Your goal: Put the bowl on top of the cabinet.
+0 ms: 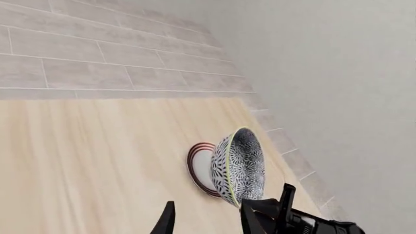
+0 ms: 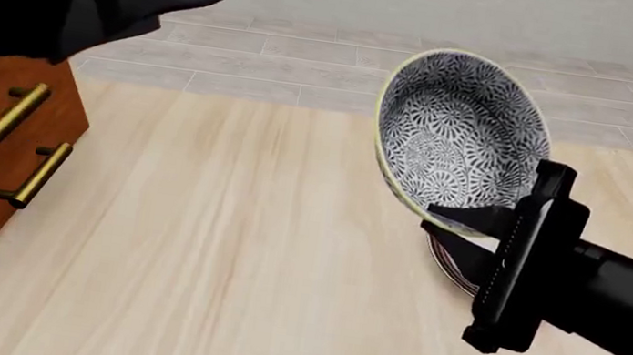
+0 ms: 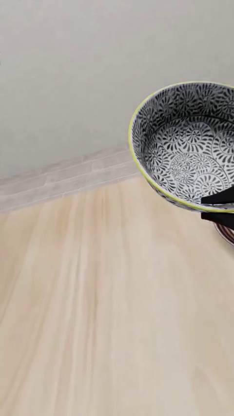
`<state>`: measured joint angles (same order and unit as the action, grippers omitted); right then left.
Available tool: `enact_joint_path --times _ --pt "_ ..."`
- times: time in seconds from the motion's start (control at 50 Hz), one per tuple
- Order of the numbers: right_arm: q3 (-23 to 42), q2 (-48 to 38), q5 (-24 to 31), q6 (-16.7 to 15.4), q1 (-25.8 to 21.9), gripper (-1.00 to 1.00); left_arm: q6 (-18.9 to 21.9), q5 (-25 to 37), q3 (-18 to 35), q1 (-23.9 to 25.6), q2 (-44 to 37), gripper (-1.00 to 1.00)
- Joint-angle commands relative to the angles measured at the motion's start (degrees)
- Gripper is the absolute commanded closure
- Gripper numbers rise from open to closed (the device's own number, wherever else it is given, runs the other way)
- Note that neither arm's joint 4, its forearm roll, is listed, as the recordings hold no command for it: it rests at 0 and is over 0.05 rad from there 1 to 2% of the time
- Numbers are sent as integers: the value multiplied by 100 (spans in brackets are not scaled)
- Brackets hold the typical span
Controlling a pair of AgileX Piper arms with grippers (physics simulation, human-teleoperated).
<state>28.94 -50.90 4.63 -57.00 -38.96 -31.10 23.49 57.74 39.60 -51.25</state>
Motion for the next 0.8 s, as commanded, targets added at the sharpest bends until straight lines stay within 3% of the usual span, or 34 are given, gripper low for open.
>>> enact_joint_path --times 0.02,0.18,0.8 --pt "-47 37 -93 68 -53 100 -84 -153 25 38 -173 -100" --pt "-36 142 -71 195 -134 100 -134 -303 19 -24 -287 -100" --pt "-206 127 -297 153 -366 100 -362 -807 -133 222 -827 -100"
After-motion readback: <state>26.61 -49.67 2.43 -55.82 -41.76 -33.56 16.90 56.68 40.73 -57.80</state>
